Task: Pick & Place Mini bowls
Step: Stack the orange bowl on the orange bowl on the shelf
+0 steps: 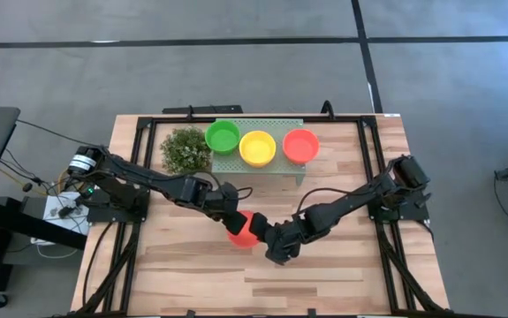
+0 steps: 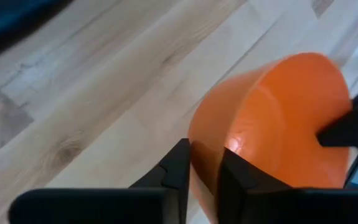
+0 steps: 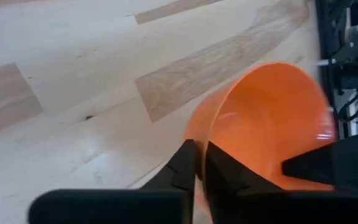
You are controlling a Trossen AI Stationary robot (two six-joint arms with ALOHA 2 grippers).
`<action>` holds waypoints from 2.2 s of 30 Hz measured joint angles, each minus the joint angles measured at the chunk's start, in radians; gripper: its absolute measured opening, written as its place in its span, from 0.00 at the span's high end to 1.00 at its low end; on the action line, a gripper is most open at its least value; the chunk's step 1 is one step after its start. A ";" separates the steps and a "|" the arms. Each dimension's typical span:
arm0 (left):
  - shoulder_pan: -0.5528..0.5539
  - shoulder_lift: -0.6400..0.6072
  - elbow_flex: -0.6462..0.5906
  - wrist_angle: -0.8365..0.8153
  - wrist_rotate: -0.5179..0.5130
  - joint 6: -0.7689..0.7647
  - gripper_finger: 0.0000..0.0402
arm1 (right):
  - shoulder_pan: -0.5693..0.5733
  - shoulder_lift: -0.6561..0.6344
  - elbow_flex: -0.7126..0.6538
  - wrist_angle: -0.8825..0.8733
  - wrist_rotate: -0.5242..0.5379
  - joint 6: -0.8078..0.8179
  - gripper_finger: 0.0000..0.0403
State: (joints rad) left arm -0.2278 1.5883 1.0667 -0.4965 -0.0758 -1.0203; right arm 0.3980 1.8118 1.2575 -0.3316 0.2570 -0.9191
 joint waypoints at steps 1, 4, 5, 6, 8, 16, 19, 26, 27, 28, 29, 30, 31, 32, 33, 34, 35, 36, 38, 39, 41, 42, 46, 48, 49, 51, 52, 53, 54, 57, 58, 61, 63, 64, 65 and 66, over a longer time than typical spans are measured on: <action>0.000 0.000 0.000 0.001 0.001 0.000 0.86 | 0.000 0.000 0.000 -0.005 -0.001 0.001 0.97; 0.000 -0.001 0.001 0.016 0.004 -0.001 0.82 | 0.000 0.001 -0.001 -0.015 -0.001 0.005 0.98; -0.001 -0.001 0.001 0.028 0.002 0.004 0.80 | 0.000 0.001 -0.001 -0.016 -0.001 0.017 0.97; -0.003 -0.001 0.000 0.049 -0.001 0.014 0.79 | 0.000 0.001 -0.001 -0.021 -0.004 0.036 0.97; -0.005 0.000 -0.001 0.109 -0.004 0.038 0.78 | 0.000 0.001 -0.001 -0.051 -0.018 0.094 0.97; -0.010 -0.070 0.003 0.193 -0.022 0.148 0.76 | 0.026 0.000 -0.002 -0.192 -0.043 0.347 0.98; -0.012 -0.100 0.003 0.200 -0.023 0.176 0.76 | 0.047 0.002 -0.001 -0.208 -0.044 0.378 0.99; -0.049 -0.156 0.002 0.198 -0.059 0.241 0.76 | 0.102 -0.035 -0.002 -0.328 -0.018 0.515 0.99; -0.056 -0.158 0.002 0.198 -0.067 0.261 0.76 | 0.113 -0.059 -0.002 -0.361 -0.004 0.542 0.99; -0.067 -0.162 0.001 0.194 -0.079 0.282 0.76 | 0.123 -0.083 -0.002 -0.391 0.009 0.570 0.99; -0.077 -0.165 0.000 0.191 -0.086 0.307 0.76 | 0.131 -0.112 -0.001 -0.413 0.025 0.596 0.99; -0.085 -0.165 0.000 0.199 -0.093 0.340 0.76 | 0.141 -0.145 0.000 -0.439 0.047 0.621 0.99; -0.094 -0.165 0.000 0.203 -0.100 0.374 0.76 | 0.151 -0.183 0.000 -0.468 0.075 0.647 0.98; -0.103 -0.165 0.000 0.203 -0.110 0.407 0.76 | 0.159 -0.223 0.000 -0.488 0.111 0.667 0.98; -0.113 -0.165 0.000 0.205 -0.122 0.435 0.76 | 0.162 -0.263 0.000 -0.499 0.146 0.681 0.98; -0.122 -0.165 0.000 0.209 -0.138 0.457 0.76 | 0.165 -0.309 0.000 -0.514 0.185 0.687 0.98; -0.130 -0.165 0.000 0.212 -0.155 0.470 0.76 | 0.164 -0.352 0.000 -0.534 0.222 0.693 0.98; -0.136 -0.165 0.000 0.215 -0.172 0.480 0.76 | 0.159 -0.393 0.000 -0.546 0.258 0.693 0.99; -0.147 -0.165 0.000 0.220 -0.197 0.491 0.76 | 0.131 -0.474 0.001 -0.555 0.312 0.693 0.99; -0.148 -0.165 0.000 0.224 -0.205 0.493 0.76 | 0.109 -0.512 0.001 -0.567 0.324 0.693 0.99; -0.149 -0.165 0.000 0.225 -0.208 0.493 0.76 | 0.044 -0.579 0.001 -0.576 0.323 0.698 0.99; -0.149 -0.164 0.000 0.224 -0.209 0.493 0.76 | 0.006 -0.609 0.002 -0.587 0.318 0.708 0.98; -0.149 -0.164 0.000 0.228 -0.209 0.493 0.76 | -0.176 -0.690 0.002 -0.619 0.223 0.723 0.99; -0.149 -0.164 0.000 0.229 -0.209 0.493 0.76 | -0.267 -0.710 0.002 -0.615 0.140 0.696 0.99; -0.149 -0.164 0.000 0.229 -0.209 0.493 0.76 | -0.311 -0.714 0.002 -0.612 0.095 0.682 0.99; -0.149 -0.164 0.000 0.229 -0.209 0.493 0.76 | -0.392 -0.712 0.002 -0.609 0.021 0.677 0.99; -0.149 -0.164 0.000 0.229 -0.209 0.493 0.76 | -0.427 -0.706 0.001 -0.608 -0.014 0.677 0.99; -0.149 -0.164 0.000 0.229 -0.209 0.493 0.76 | -0.461 -0.697 -0.001 -0.606 -0.051 0.676 0.99; -0.149 -0.164 0.000 0.230 -0.209 0.493 0.76 | -0.489 -0.687 -0.004 -0.605 -0.093 0.672 0.99; -0.149 -0.163 0.000 0.231 -0.209 0.493 0.76 | -0.553 -0.643 -0.012 -0.604 -0.208 0.606 0.99; -0.149 -0.163 0.000 0.232 -0.209 0.493 0.76 | -0.566 -0.628 -0.013 -0.604 -0.224 0.585 0.99; -0.149 -0.163 0.000 0.233 -0.209 0.493 0.76 | -0.590 -0.589 -0.013 -0.588 -0.228 0.569 0.99; -0.149 -0.163 0.000 0.233 -0.209 0.493 0.76 | -0.606 -0.570 -0.013 -0.580 -0.228 0.549 0.99; -0.149 -0.163 0.000 0.233 -0.209 0.493 0.76 | -0.612 -0.564 -0.013 -0.579 -0.228 0.545 0.99; -0.149 -0.163 0.000 0.233 -0.209 0.493 0.76 | -0.619 -0.559 -0.013 -0.579 -0.228 0.545 0.99; -0.148 -0.163 0.000 0.233 -0.209 0.493 0.76 | -0.627 -0.554 -0.013 -0.583 -0.228 0.545 0.98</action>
State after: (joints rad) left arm -0.3759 1.4250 1.0668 -0.2634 -0.2845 -0.5278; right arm -0.2293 1.2578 1.2442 -0.9148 0.0292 -0.3740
